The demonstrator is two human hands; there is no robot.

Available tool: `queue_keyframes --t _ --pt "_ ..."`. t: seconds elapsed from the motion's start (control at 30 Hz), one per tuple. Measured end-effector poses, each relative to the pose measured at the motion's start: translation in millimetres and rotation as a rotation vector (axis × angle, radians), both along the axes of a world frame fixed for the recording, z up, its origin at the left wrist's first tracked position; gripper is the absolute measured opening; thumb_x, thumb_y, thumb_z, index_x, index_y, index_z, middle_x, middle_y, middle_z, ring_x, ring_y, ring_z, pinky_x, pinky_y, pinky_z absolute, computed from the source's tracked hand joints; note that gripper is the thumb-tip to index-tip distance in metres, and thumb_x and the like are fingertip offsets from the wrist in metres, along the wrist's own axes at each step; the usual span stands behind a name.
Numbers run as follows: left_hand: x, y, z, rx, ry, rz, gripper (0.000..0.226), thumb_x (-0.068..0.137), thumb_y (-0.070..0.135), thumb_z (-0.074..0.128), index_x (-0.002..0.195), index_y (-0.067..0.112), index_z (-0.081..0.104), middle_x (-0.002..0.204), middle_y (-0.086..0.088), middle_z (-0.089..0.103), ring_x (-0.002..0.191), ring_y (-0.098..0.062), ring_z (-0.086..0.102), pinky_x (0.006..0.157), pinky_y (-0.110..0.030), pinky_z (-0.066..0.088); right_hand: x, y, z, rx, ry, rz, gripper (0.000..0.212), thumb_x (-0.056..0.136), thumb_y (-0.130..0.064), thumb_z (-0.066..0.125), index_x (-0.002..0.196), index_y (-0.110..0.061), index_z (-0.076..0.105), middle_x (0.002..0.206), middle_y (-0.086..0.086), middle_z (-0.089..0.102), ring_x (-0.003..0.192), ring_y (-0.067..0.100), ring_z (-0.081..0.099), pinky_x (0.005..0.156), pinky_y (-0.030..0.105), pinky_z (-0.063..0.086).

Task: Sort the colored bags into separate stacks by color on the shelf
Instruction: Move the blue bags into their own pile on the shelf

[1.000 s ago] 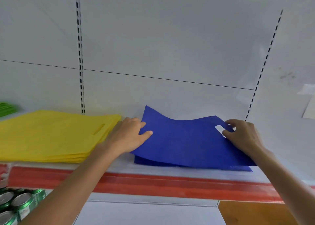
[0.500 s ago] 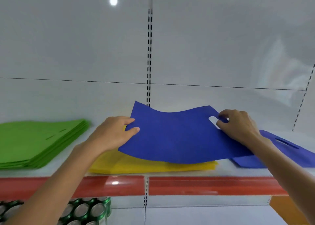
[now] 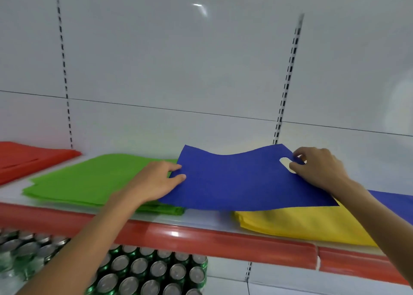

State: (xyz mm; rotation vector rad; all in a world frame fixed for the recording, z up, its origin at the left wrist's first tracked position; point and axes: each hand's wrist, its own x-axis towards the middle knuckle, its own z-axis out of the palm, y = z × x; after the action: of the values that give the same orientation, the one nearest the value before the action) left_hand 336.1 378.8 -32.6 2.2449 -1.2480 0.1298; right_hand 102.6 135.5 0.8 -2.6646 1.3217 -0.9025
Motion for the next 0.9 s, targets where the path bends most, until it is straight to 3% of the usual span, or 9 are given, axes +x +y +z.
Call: queue_keyframes --t 0.3,0.47,0.57,0.9 --pt "121.7 111.3 1.5 -0.049 -0.035 0.041 0.044 0.092 0.034 0.054 0.133 0.02 0.05 0.14 0.004 0.047 0.13 -0.014 0.042 0.102 -0.022 0.031 122.2 108.6 3.7 -0.051 0.008 0.005 0.025 0.086 -0.034 0.054 0.109 -0.024 0.062 0.112 0.003 0.063 0.097 0.027 0.057 0.072 0.032 0.041" --pt "217.2 194.8 3.2 0.033 -0.061 0.012 0.044 0.091 0.033 0.054 0.133 0.02 0.051 0.133 -0.001 0.054 0.12 -0.017 0.05 0.095 -0.023 0.035 209.3 194.2 -23.1 0.014 -0.048 -0.002 0.033 0.086 -0.047 0.055 0.107 -0.023 0.063 0.112 0.004 0.063 0.1 0.029 0.057 0.073 0.032 0.04" --pt "270.7 237.3 12.3 0.018 -0.067 0.034 0.043 0.091 0.031 0.056 0.132 0.019 0.052 0.138 0.003 0.05 0.126 -0.015 0.046 0.099 -0.022 0.031 261.8 242.9 -20.7 0.024 -0.053 0.011 0.032 0.087 -0.043 0.054 0.111 -0.023 0.062 0.115 0.005 0.063 0.102 0.03 0.057 0.074 0.032 0.041" --pt "376.2 307.9 2.2 -0.058 -0.051 0.084 0.041 0.091 0.029 0.055 0.131 0.018 0.053 0.136 0.003 0.052 0.126 -0.015 0.046 0.1 -0.021 0.03 369.4 312.6 -2.6 -0.066 -0.071 0.018 0.031 0.086 -0.035 0.055 0.115 -0.023 0.06 0.113 0.002 0.064 0.102 0.028 0.057 0.076 0.031 0.04"
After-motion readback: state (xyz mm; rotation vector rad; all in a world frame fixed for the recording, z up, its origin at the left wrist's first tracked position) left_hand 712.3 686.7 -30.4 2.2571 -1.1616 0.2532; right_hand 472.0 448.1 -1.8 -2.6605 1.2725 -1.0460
